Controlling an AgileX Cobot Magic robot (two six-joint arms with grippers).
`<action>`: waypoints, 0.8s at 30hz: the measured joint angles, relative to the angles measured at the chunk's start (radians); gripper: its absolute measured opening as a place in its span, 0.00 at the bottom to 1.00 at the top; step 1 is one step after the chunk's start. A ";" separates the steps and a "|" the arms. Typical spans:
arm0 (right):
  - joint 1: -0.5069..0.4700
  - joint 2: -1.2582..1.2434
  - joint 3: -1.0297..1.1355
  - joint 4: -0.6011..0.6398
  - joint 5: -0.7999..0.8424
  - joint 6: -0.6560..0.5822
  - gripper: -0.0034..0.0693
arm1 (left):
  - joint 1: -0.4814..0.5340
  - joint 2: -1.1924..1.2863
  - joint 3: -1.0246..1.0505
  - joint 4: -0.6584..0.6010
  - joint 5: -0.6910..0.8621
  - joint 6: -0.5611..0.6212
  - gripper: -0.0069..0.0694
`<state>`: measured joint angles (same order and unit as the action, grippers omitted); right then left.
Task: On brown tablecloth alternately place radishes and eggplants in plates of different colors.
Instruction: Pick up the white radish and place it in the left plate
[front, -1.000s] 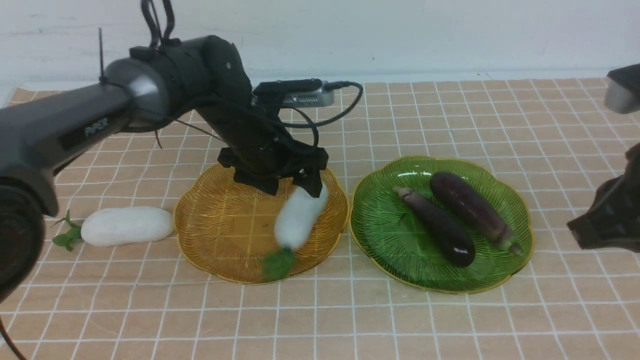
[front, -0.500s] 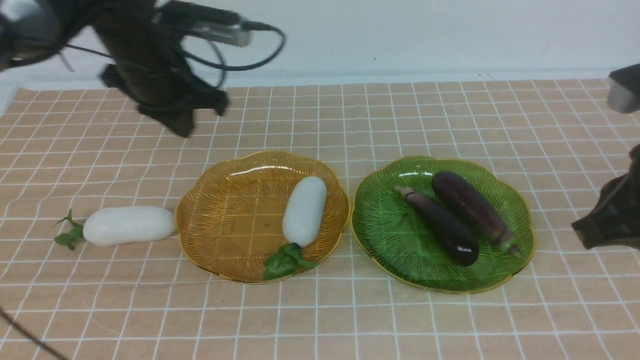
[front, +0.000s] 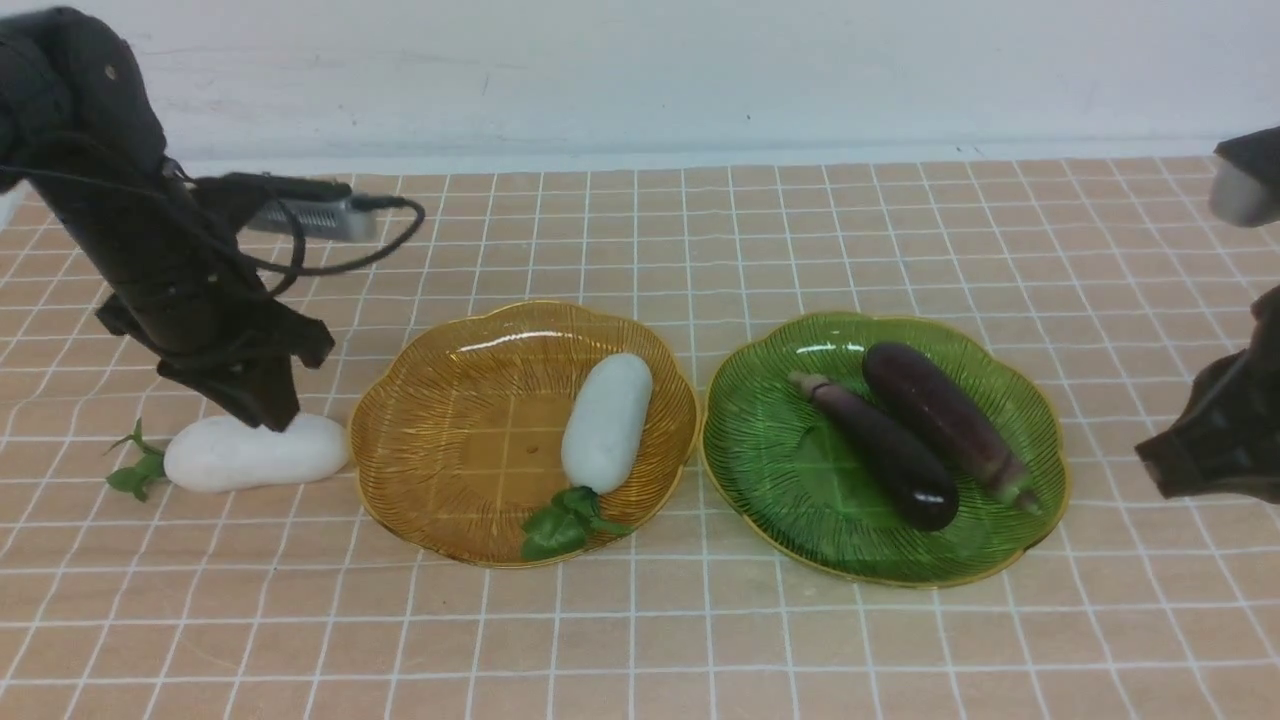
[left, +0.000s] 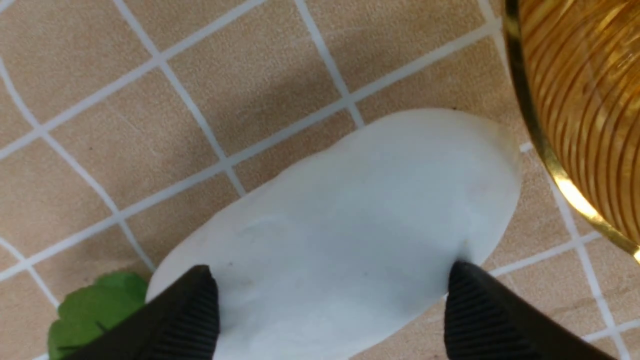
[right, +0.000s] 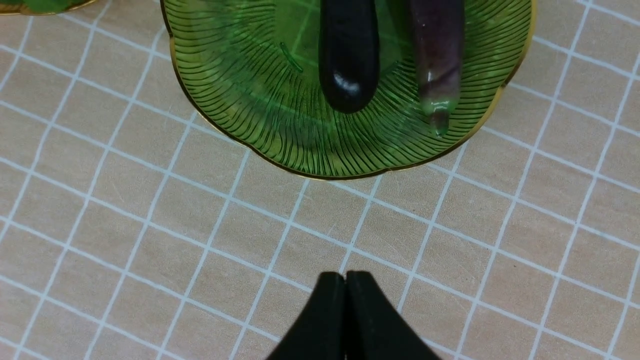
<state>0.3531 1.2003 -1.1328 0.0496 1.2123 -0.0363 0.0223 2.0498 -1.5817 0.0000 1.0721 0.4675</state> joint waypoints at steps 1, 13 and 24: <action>0.000 0.000 0.000 0.000 -0.001 0.000 0.03 | 0.000 0.003 -0.002 0.000 0.004 0.007 0.81; 0.000 0.000 0.000 0.000 -0.003 0.000 0.03 | -0.003 0.012 -0.014 0.021 0.030 0.028 0.43; 0.000 0.000 0.000 0.000 -0.004 -0.001 0.03 | -0.003 -0.007 -0.031 0.039 0.114 0.028 0.09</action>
<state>0.3531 1.2003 -1.1328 0.0496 1.2078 -0.0372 0.0194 2.0425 -1.6130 0.0391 1.1858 0.4954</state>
